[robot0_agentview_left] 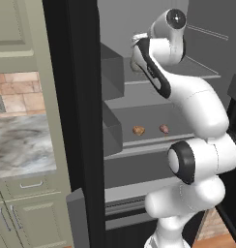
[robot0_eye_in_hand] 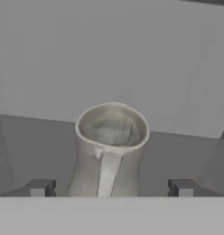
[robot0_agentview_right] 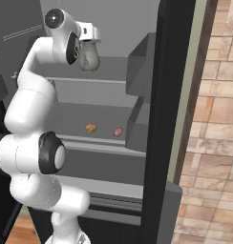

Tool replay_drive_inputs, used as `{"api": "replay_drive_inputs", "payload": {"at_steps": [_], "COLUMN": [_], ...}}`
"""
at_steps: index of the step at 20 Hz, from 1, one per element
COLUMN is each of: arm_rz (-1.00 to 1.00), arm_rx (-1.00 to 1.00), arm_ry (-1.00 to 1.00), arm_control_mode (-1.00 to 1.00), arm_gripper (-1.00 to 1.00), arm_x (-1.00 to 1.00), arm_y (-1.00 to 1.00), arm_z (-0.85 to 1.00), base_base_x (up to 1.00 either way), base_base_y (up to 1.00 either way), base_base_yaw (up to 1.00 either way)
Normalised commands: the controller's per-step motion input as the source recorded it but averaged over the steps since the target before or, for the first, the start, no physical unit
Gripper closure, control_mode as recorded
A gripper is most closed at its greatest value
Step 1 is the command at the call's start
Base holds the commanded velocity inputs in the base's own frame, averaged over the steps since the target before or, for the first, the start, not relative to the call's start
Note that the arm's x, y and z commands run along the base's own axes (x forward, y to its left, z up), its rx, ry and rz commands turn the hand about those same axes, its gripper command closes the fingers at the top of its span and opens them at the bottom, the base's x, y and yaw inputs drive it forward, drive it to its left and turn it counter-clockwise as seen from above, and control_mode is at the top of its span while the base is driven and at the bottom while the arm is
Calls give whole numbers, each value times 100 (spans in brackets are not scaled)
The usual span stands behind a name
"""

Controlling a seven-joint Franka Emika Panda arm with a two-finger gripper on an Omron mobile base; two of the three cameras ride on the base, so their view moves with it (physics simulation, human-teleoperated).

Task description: Move the pork loin and scallops from the top shelf to the second highest shelf to make space. Then, place the pitcher from the counter on the cleared top shelf.

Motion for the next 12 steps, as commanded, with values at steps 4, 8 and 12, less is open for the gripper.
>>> {"api": "replay_drive_inputs", "payload": {"at_steps": [4,8,12], "arm_rz": [0,0,0], "arm_rx": [-10,-2,0], "arm_ry": [-30,-15,-3], "arm_control_mode": [-100,-100,-100], "arm_gripper": [-100,-100,-100], "arm_x": [-78,-100,-100], "arm_y": [0,5,3], "arm_z": [-74,-21,0], "base_base_x": [0,0,0], "base_base_y": [0,0,0], "base_base_yaw": [0,0,0]}}
